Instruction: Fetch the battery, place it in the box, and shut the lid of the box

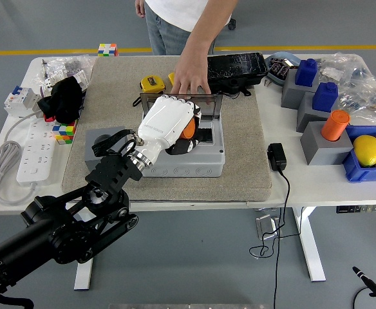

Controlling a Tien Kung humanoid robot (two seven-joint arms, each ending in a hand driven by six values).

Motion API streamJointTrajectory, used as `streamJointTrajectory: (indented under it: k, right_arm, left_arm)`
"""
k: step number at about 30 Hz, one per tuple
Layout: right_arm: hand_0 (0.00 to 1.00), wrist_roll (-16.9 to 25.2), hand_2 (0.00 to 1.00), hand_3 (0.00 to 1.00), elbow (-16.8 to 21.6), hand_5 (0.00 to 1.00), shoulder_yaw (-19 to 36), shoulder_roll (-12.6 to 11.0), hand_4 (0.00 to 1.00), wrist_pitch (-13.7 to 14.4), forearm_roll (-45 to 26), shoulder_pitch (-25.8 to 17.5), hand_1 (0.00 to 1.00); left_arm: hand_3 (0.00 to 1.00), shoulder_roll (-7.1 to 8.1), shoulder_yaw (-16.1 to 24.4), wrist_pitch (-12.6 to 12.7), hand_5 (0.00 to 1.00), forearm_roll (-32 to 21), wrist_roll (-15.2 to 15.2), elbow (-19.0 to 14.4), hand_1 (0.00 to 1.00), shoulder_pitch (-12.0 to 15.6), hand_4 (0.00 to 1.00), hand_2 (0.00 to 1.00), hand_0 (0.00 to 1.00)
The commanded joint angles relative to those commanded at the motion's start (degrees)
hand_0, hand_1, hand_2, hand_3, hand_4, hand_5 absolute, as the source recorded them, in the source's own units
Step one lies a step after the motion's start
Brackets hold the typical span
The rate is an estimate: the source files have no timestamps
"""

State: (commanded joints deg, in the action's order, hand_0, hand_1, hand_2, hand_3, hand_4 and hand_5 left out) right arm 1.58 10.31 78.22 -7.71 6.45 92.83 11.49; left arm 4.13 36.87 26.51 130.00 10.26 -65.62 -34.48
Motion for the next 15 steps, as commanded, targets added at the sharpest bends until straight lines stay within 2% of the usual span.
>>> streamJointTrajectory:
  k: [9,15]
  right_arm:
    - [0.904,0.0,0.812,0.869,0.0,0.998,-0.5,-0.1,0.998,0.0,-0.3,0.3,0.883]
    - [0.904,0.0,0.812,0.869,0.0,0.998,-0.7,-0.1,0.998,0.0,-0.3,0.4,0.883]
  left_arm:
    - [0.002,-1.85,-0.2,0.3,0.113,0.0,-0.3,1.4,0.002,-1.2,0.73,0.002,0.002]
    - [0.002,-3.21,-2.1,0.9,0.121,0.0,-0.3,2.9,0.002,-2.0,0.733,0.002,0.002]
